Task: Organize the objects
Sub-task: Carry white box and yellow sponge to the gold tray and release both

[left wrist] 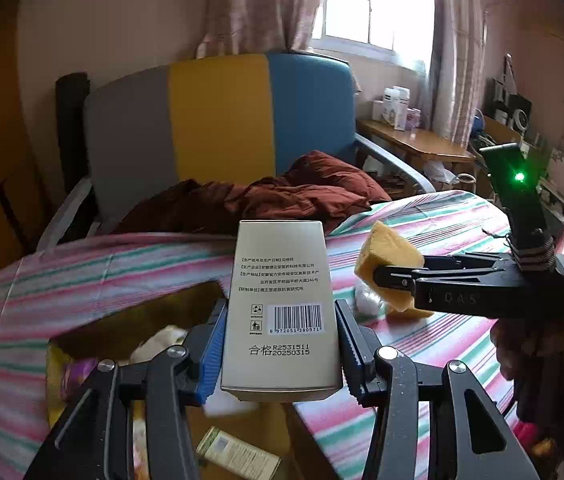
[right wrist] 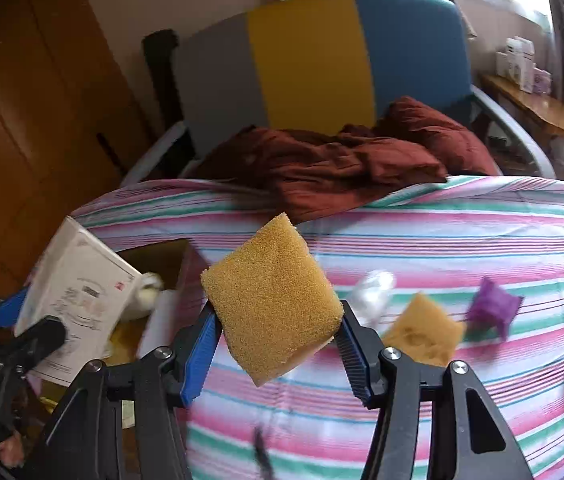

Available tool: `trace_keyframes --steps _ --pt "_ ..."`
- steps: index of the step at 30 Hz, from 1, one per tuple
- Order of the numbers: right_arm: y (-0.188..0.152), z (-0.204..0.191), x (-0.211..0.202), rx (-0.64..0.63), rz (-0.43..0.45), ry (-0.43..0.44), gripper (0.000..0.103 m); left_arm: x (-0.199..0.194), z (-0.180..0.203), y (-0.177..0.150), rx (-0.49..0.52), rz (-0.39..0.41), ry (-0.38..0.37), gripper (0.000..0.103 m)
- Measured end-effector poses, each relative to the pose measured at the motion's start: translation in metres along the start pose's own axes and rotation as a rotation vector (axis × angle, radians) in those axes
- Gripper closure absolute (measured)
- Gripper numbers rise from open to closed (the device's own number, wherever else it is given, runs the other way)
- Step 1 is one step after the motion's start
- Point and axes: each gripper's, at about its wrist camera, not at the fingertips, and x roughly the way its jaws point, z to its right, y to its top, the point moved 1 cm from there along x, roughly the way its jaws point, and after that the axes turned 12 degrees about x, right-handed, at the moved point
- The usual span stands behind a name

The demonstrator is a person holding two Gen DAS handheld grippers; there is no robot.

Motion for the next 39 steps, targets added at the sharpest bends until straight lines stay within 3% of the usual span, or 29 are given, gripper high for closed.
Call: trace_keyframes --steps 11,15,28,35,39 --pt "-0.043 -0.06 0.008 -0.008 -0.067 0.106 0.046 -0.039 -0.028 -0.058 -0.083 -0.011 0.066 0.053" --pt "-0.059 -0.078 0.015 -0.038 -0.094 0.104 0.046 -0.045 -0.047 -0.084 -0.141 -0.039 0.066 0.06" --pt "-0.076 -0.118 0.025 -0.074 -0.128 0.113 0.046 -0.069 -0.109 -0.163 -0.329 -0.105 0.173 0.06" --pt "-0.076 -0.159 0.037 -0.121 -0.141 0.136 0.042 -0.077 -0.111 -0.171 -0.333 -0.093 0.221 0.059" --pt "-0.079 -0.173 0.044 -0.129 -0.148 0.127 0.038 -0.083 -0.111 -0.167 -0.323 -0.07 0.25 0.05"
